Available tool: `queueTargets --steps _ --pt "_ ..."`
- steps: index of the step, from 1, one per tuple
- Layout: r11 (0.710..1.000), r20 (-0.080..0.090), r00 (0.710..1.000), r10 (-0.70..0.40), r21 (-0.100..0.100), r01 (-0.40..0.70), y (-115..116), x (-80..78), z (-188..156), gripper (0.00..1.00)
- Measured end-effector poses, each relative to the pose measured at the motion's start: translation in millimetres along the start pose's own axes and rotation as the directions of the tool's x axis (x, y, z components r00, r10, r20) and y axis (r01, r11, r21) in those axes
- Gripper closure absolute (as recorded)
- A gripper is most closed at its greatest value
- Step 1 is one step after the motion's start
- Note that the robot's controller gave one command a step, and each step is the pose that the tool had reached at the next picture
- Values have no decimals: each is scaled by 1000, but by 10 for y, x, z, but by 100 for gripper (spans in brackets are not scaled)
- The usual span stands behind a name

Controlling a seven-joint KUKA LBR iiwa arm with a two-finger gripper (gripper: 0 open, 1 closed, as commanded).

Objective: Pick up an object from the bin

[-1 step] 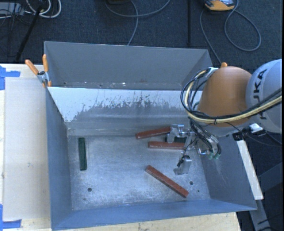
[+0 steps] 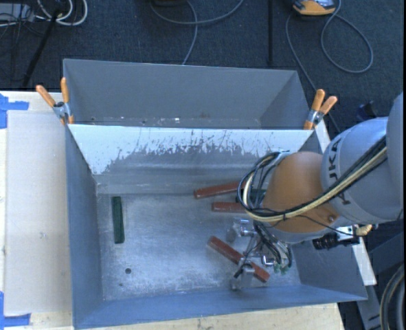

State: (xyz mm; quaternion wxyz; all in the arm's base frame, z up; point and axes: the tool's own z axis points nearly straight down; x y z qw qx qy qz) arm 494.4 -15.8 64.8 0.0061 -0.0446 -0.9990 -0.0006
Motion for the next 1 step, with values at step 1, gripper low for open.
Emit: queueTargets --steps 1 --pt "1000 11 1000 -2 0 2 -1 -35 -44 100"
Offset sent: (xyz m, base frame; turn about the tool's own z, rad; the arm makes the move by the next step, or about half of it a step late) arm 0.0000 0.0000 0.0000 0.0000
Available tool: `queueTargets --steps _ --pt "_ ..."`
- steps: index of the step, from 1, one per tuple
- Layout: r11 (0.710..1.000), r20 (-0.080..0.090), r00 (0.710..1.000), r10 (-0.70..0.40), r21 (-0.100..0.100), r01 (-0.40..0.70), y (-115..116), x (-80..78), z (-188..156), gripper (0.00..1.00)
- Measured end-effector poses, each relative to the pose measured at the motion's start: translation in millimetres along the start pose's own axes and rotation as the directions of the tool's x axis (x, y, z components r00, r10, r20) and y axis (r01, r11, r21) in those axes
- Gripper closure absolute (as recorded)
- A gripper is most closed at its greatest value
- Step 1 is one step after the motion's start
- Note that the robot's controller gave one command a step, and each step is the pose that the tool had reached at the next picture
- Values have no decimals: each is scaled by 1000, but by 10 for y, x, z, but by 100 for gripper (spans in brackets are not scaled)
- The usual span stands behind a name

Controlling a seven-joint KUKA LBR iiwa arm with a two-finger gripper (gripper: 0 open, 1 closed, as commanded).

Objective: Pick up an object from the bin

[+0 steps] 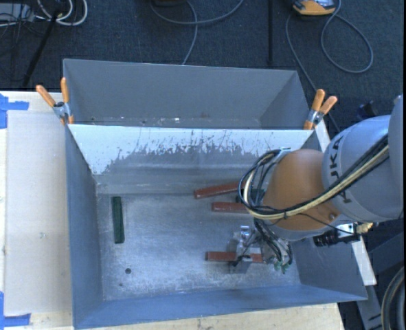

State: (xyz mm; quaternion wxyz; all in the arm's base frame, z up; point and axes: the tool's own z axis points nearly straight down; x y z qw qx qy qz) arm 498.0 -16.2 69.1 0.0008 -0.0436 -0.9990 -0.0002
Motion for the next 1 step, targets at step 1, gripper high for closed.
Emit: queueTargets --steps 1 --pt "1000 9 1000 -11 -1 11 272 138 -1716 100"
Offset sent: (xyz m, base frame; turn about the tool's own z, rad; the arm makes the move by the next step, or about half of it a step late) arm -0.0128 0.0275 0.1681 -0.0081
